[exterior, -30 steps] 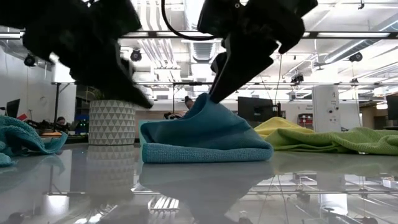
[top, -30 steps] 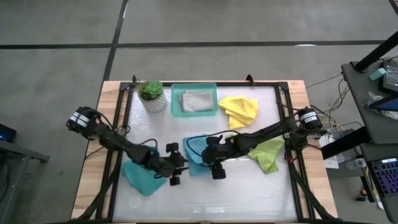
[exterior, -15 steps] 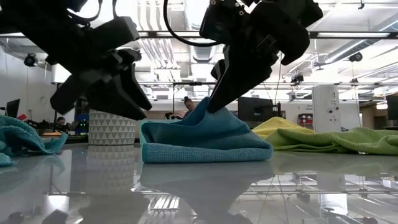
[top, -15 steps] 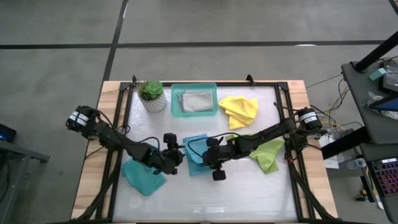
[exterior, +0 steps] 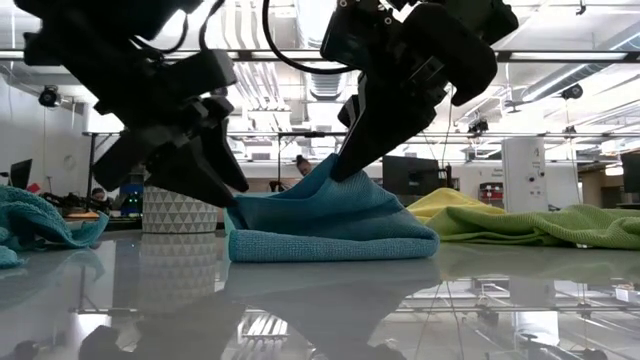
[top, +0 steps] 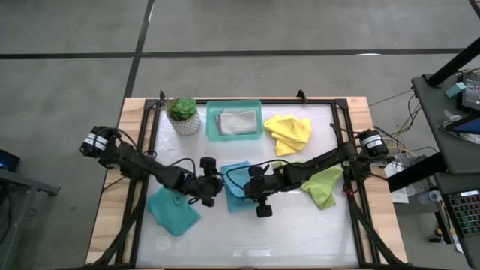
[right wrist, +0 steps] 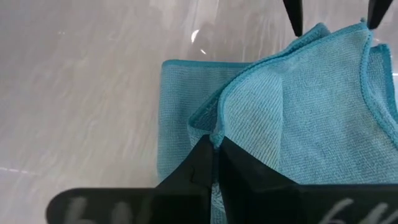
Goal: Fold microfiber towels
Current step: Fold the blue microfiber cloth
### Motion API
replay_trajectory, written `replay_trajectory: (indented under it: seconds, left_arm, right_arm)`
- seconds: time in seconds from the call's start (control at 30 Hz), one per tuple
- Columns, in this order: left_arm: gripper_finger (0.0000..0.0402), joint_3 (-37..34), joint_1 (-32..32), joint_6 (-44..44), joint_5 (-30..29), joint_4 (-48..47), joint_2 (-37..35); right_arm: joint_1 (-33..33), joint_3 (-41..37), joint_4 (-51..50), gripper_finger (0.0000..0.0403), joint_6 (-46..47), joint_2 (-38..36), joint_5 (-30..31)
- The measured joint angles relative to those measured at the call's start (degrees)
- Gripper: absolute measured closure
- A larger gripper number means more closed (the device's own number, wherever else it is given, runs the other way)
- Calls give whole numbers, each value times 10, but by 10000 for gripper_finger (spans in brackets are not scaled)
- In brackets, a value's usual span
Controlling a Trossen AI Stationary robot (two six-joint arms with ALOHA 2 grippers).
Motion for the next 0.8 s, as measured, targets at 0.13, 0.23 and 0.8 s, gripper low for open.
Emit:
replay_trajectory:
  seconds: [0.13, 0.23, 0.8]
  left_arm:
    - [215, 0, 17, 0, 9, 7, 0]
    - [226, 0, 24, 11, 27, 5, 0]
    - [398, 17, 43, 86, -42, 6, -3]
  right_arm:
    - [0, 0, 0, 394, 0, 0, 0]
    - [1, 0, 0, 394, 2, 0, 0]
    - [4, 7, 9, 394, -7, -2, -60]
